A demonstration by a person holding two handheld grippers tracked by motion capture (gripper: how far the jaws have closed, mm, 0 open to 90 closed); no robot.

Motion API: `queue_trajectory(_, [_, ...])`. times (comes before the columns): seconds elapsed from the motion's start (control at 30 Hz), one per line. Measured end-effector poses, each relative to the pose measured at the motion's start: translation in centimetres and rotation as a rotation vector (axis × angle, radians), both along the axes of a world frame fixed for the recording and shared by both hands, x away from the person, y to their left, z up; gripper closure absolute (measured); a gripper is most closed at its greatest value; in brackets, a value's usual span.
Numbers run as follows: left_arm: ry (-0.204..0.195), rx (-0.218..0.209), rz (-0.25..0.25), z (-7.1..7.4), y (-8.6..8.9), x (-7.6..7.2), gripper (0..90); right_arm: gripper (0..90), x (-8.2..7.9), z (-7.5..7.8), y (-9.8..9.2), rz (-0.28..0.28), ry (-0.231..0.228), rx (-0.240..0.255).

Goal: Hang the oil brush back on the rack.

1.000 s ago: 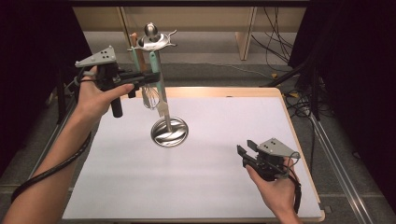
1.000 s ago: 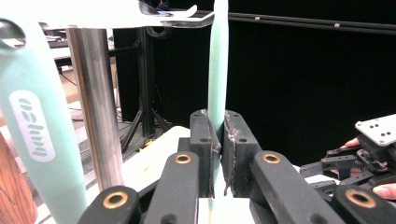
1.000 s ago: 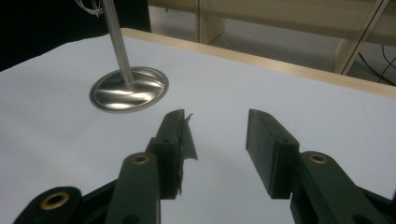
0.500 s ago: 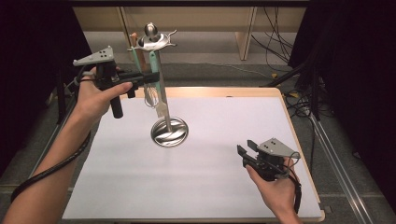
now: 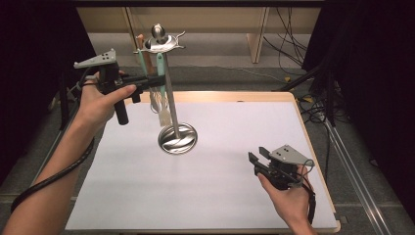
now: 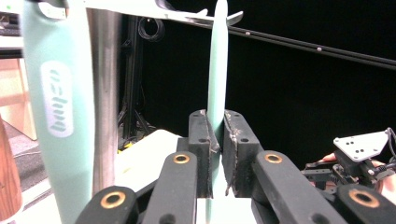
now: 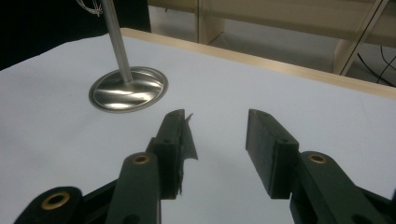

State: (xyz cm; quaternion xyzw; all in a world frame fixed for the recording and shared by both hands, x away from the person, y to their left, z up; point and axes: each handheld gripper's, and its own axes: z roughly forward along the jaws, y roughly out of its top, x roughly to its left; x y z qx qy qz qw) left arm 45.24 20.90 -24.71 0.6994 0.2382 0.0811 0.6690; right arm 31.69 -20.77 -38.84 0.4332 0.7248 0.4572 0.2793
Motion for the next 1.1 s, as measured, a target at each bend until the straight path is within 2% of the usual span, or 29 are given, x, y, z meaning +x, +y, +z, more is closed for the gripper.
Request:
queue_trajectory(0.07, [0.001,-0.003,0.001,-0.03,0.0,0.01,82.0,58.5,0.0,-0.01,-0.01,-0.001,-0.001,-0.001])
queue_trajectory(0.1, [0.0,-0.002,0.002,-0.03,0.0,0.01,82.0,58.6,-0.19,0.03,0.2,-0.013,0.029,0.028])
queue_trajectory(0.13, [-0.001,0.0,0.002,-0.02,0.0,0.01,82.0,58.6,-0.27,0.05,0.25,-0.018,0.039,0.036])
queue_trajectory(0.2, [-0.002,0.005,0.001,0.03,-0.01,0.01,82.1,58.6,-0.2,-0.07,0.36,-0.029,0.016,0.049])
queue_trajectory(0.23, [-0.004,0.007,0.001,0.05,-0.01,0.01,82.2,58.6,0.01,-0.05,0.12,-0.014,-0.014,0.021])
queue_trajectory(0.43, [-0.007,0.006,0.009,-0.03,-0.07,0.03,82.1,58.6,0.09,-0.1,0.07,-0.013,-0.027,0.011])
queue_trajectory(0.5, [-0.006,0.006,0.01,-0.01,-0.07,0.07,82.1,58.6,-0.17,-0.08,0.29,-0.03,0.011,0.039])
queue_trajectory(0.57, [-0.006,0.008,0.015,0.03,-0.05,0.1,82.1,58.6,-0.23,0.06,0.16,-0.019,0.031,0.025])
queue_trajectory(0.6, [-0.007,0.009,0.016,0.04,-0.03,0.12,82.1,58.6,-0.13,-0.1,0.28,-0.025,0.008,0.04])
queue_trajectory(0.77, [-0.009,0.01,0.024,0.0,0.07,0.2,81.8,58.6,-0.21,-0.07,0.37,-0.034,0.018,0.047])
queue_trajectory(0.83, [-0.01,0.012,0.027,0.0,0.06,0.23,81.7,58.6,0.13,-0.15,0.05,-0.014,-0.035,0.002])
queue_trajectory(0.87, [-0.011,0.013,0.028,0.01,0.06,0.25,81.6,58.7,0.04,-0.02,-0.06,-0.004,-0.01,-0.01])
queue_trajectory(0.9, [-0.011,0.014,0.029,0.01,0.04,0.27,81.5,58.6,-0.15,-0.05,0.18,-0.014,0.019,0.02])
queue_trajectory(0.93, [-0.012,0.015,0.031,0.03,0.04,0.28,81.5,58.7,-0.21,-0.04,0.22,-0.017,0.03,0.026])
queue_trajectory(1.0, [-0.014,0.019,0.034,0.05,0.03,0.31,81.4,58.6,-0.22,-0.03,0.21,-0.018,0.03,0.027])
queue_trajectory(1.03, [-0.014,0.019,0.036,0.06,0.03,0.32,81.4,58.6,-0.25,-0.1,0.41,-0.039,0.023,0.052])
queue_trajectory(1.1, [-0.015,0.02,0.039,0.06,0.05,0.37,81.4,58.7,-0.22,-0.1,0.38,-0.035,0.019,0.047])
